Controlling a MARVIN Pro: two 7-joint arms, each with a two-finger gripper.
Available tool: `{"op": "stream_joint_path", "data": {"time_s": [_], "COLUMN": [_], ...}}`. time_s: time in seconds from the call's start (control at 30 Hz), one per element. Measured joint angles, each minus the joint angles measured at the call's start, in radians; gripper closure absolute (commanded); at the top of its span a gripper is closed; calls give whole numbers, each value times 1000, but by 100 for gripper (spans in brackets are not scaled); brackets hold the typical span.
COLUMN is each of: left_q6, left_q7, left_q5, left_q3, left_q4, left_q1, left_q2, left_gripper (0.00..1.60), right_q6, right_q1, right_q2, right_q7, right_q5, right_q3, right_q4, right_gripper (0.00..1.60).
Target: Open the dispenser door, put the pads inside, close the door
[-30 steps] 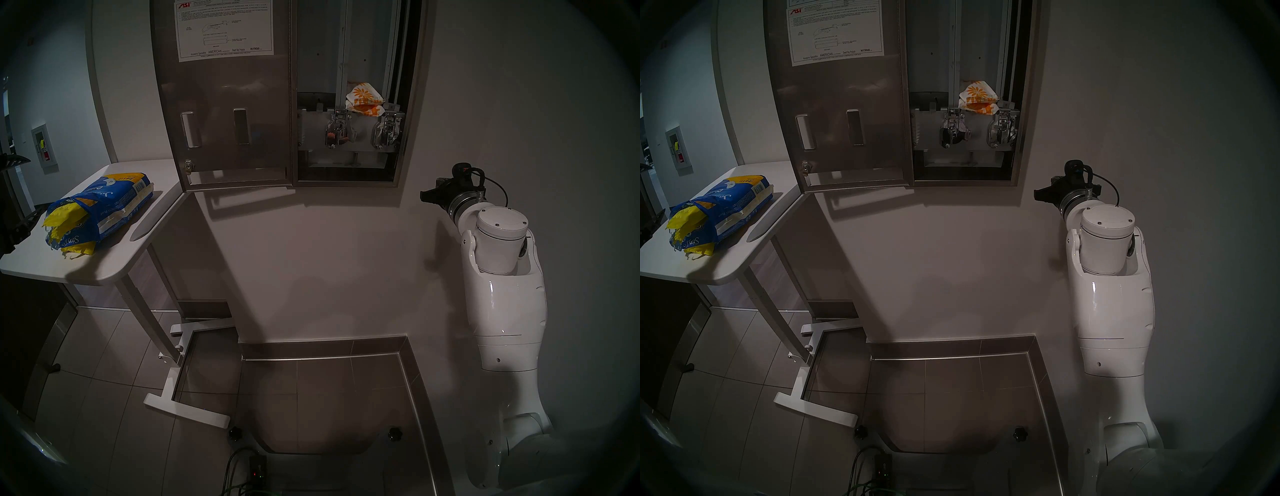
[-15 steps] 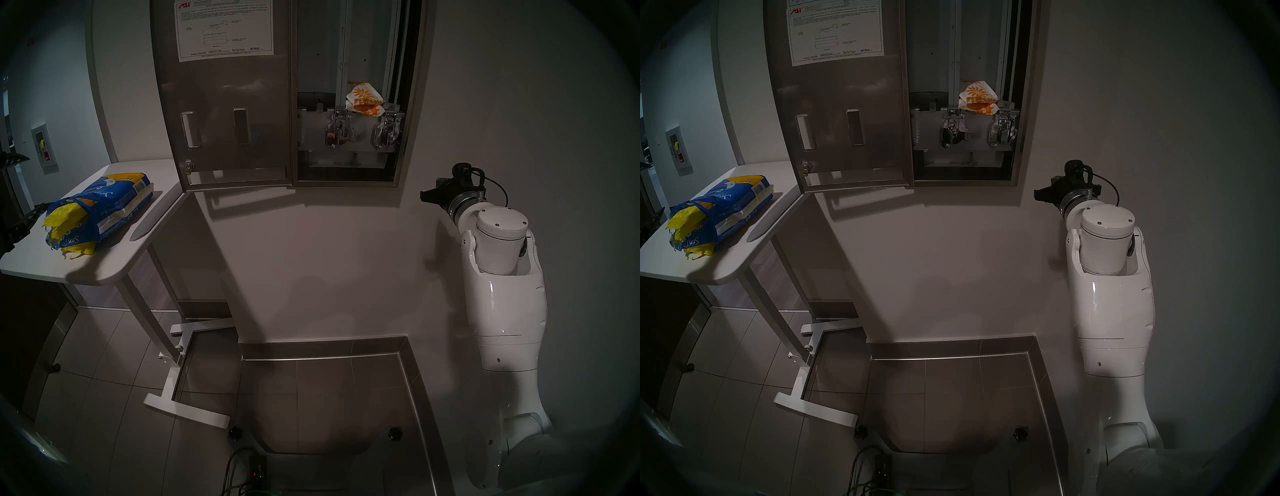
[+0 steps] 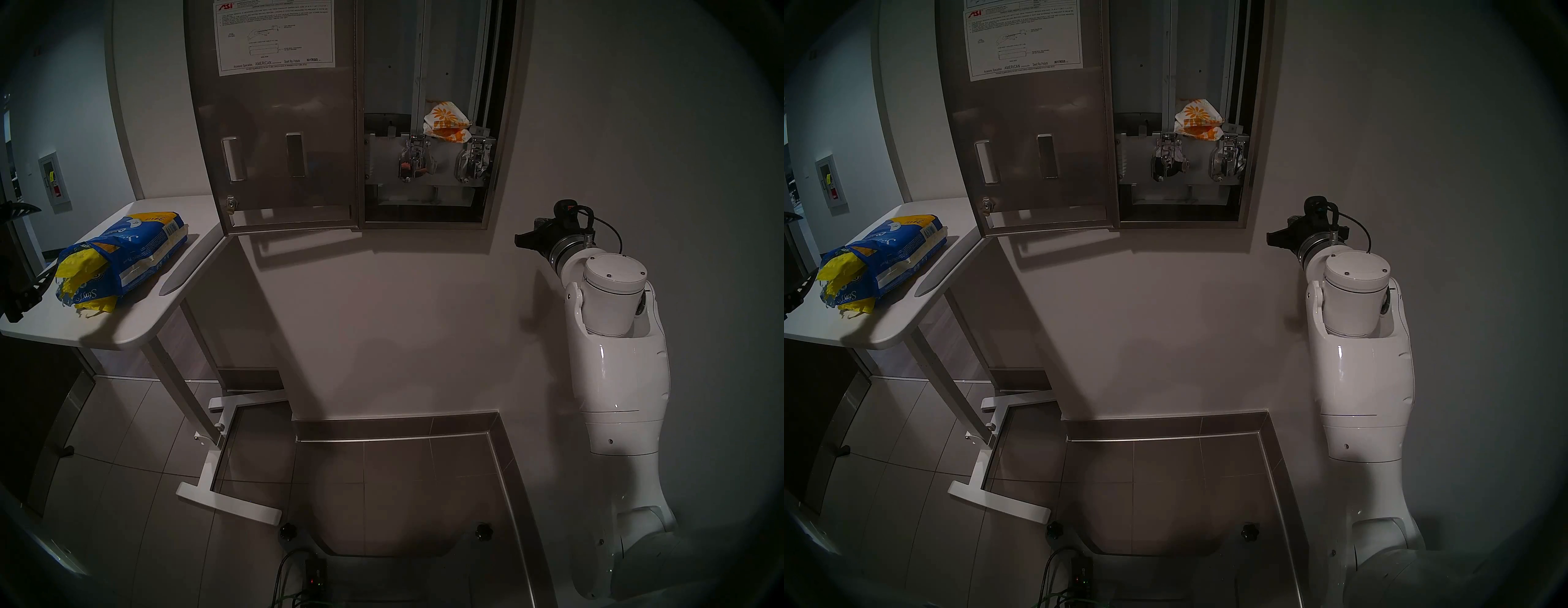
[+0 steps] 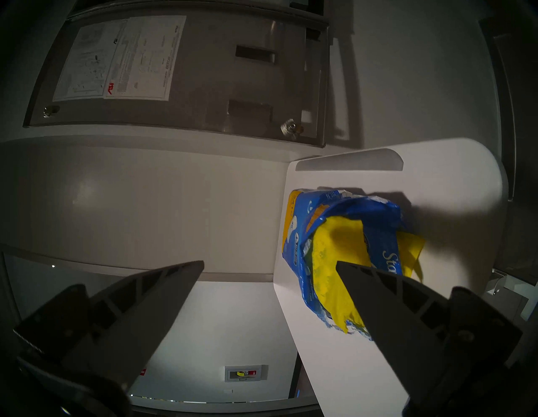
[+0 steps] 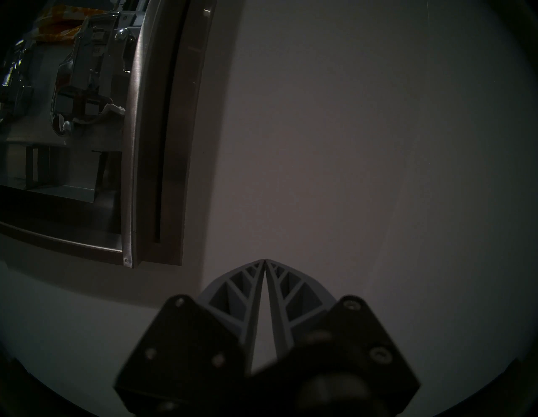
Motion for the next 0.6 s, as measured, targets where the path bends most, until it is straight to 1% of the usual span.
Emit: {"op": "stream_joint_path", "data": {"time_s": [0.13, 0.27, 0.6], "left_q6": [-25, -56, -122], "left_q7": [0, 19, 87], "left_q5": [37, 76, 117], "left_q3": [0, 0, 0], "left_q4": [26, 57, 93], "left_q1": [6, 7, 11], "left_q2": [1, 1, -3], "left_gripper": [0, 0, 0], "right_q6": [0, 0, 0], "right_q1": [0, 0, 0], "right_q2": [0, 0, 0], "right_q7": [0, 0, -1], "right_q5": [0, 0, 1], "right_q3": [0, 0, -1], "right_q4": [0, 0, 0], "right_gripper": [109, 109, 109]}}
